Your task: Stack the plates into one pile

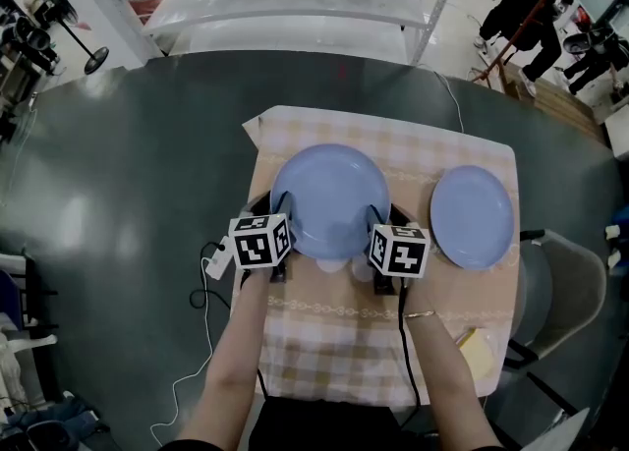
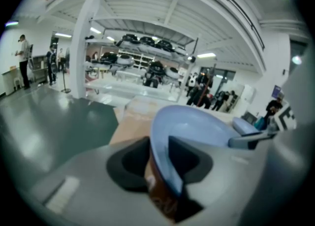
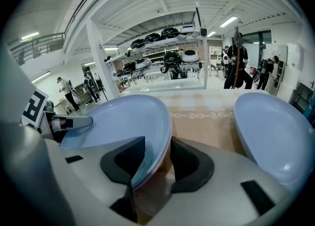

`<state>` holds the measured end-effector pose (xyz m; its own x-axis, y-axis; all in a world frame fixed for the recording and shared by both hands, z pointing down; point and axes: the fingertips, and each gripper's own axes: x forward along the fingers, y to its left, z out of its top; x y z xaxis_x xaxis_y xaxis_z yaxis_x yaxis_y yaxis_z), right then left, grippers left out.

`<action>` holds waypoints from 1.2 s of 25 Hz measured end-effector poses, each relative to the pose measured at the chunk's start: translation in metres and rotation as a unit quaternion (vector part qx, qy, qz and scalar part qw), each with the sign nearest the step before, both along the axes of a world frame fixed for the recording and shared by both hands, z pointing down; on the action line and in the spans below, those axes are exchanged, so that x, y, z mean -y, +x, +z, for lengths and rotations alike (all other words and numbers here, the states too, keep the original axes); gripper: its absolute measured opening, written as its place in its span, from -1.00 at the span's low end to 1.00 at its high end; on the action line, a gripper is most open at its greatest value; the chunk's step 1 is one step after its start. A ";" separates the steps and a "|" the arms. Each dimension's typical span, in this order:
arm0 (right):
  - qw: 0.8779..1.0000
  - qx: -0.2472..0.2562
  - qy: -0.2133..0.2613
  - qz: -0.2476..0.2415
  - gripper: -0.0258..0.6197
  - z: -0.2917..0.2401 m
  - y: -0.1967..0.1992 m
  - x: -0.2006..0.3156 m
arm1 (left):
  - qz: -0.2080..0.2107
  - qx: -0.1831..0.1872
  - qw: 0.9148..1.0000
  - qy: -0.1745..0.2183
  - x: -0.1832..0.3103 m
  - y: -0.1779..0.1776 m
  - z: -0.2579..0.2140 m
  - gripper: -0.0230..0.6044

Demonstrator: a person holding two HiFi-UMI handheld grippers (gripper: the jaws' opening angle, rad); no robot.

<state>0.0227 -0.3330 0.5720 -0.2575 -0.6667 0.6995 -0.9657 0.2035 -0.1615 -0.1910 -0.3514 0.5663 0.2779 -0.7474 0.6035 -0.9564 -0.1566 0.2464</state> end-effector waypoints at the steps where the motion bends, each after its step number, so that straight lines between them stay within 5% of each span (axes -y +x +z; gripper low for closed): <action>1: 1.000 0.001 0.000 0.001 -0.44 0.000 0.000 0.000 | -0.002 0.001 1.000 -0.001 0.000 -0.001 0.000 -0.56; 18: 0.998 0.000 0.028 0.053 -0.54 -0.033 0.019 -0.013 | 0.021 0.011 1.000 0.018 -0.006 0.014 -0.026 -0.67; 30: 0.993 -0.014 0.052 0.103 -0.54 -0.076 0.071 -0.049 | 0.079 -0.005 0.996 0.038 -0.014 0.071 -0.066 -0.67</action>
<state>0.0938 -0.2841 0.4960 -0.0893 -0.7729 0.6283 -0.9923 0.0150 -0.1226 -0.1201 -0.3370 0.5005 0.4006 -0.7374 0.5439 -0.9162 -0.3230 0.2370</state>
